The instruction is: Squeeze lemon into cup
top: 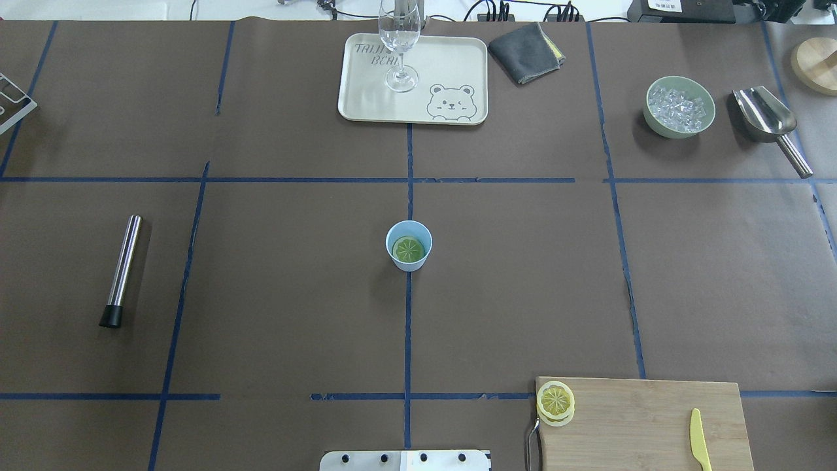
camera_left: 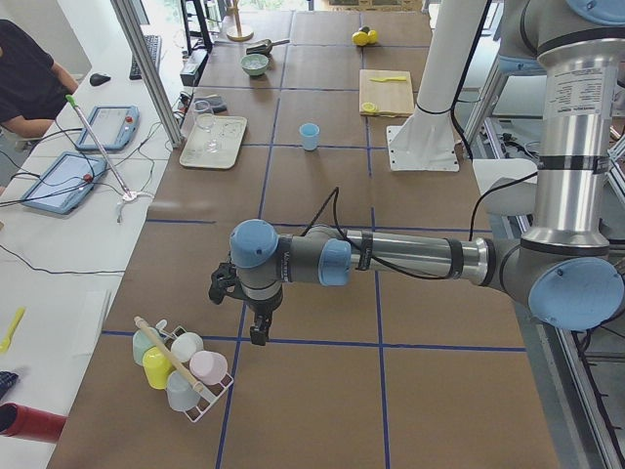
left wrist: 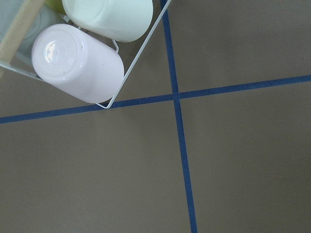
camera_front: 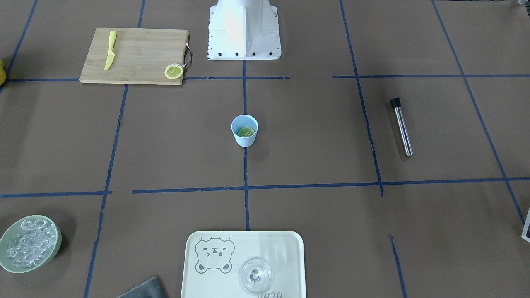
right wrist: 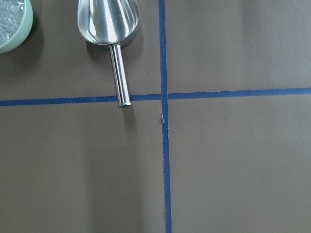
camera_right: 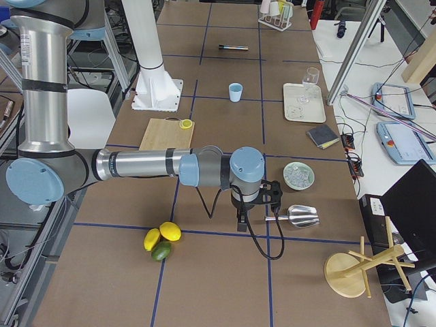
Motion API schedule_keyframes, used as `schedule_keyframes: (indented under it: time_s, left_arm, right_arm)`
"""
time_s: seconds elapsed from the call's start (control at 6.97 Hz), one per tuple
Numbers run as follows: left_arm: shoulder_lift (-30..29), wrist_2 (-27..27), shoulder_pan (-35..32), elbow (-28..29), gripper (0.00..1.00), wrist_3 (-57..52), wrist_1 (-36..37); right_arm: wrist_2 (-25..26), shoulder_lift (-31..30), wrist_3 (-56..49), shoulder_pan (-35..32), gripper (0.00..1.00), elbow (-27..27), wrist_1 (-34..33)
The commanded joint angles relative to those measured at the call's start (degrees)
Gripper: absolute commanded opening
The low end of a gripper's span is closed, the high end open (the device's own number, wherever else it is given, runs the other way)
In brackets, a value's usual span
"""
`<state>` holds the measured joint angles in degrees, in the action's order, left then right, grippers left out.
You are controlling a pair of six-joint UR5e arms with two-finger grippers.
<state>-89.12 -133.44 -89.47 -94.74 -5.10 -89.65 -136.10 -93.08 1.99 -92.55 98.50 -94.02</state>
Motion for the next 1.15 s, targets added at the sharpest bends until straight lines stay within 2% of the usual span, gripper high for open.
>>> schedule_keyframes:
  time_s: [0.0,0.29,1.0]
  left_arm:
    - [-0.1,-0.2,0.0,0.0,1.00,0.0,0.0]
    - [-0.1,-0.2,0.0,0.0,1.00,0.0,0.0]
    - [-0.5,-0.1,0.0,0.0,1.00,0.0,0.0]
  right_arm:
    - [0.0,0.0,-1.3,0.0,1.00,-2.2,0.1]
    - [0.0,0.1,-3.4,0.0,1.00,-4.0,0.1]
    - [0.0,0.1,-3.3,0.0,1.00,-4.2,0.1]
